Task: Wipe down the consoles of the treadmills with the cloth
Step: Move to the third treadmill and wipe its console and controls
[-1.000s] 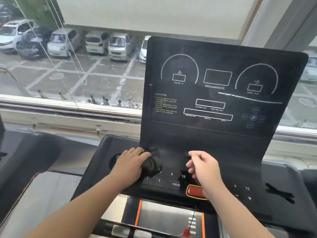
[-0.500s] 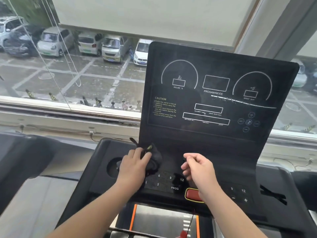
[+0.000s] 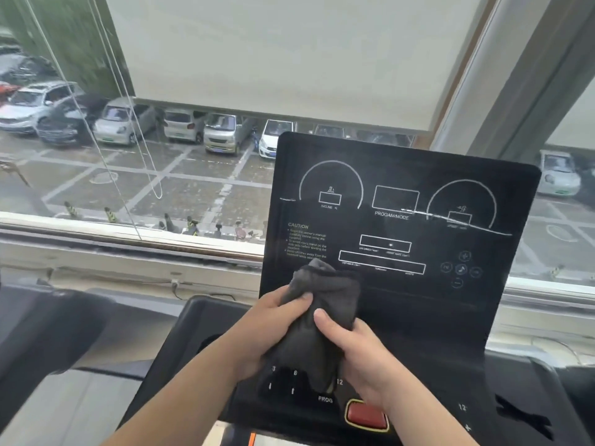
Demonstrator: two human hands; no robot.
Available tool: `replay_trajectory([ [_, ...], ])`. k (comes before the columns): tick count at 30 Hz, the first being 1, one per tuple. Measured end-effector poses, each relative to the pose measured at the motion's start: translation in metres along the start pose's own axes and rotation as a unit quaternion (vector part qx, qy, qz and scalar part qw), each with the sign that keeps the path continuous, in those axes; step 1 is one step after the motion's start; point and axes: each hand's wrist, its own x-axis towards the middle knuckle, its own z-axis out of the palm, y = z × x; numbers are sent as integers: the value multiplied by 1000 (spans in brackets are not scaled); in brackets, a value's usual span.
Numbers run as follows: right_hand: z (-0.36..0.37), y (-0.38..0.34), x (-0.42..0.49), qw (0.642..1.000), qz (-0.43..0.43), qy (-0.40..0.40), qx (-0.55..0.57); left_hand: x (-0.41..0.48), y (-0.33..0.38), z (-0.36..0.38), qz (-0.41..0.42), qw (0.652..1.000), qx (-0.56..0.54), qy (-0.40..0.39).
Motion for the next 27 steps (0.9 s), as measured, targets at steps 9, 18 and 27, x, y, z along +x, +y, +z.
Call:
replay_trajectory([
  [9, -22, -51, -4, 931, -145, 309, -127, 31, 46, 38, 88, 967, 205, 122],
  [18, -60, -80, -36, 934, -244, 255, -56, 52, 94, 140, 77, 981, 129, -120],
  [27, -105, -165, -36, 763, -407, 499, 45, 100, 102, 117, 249, 934, 203, 154],
])
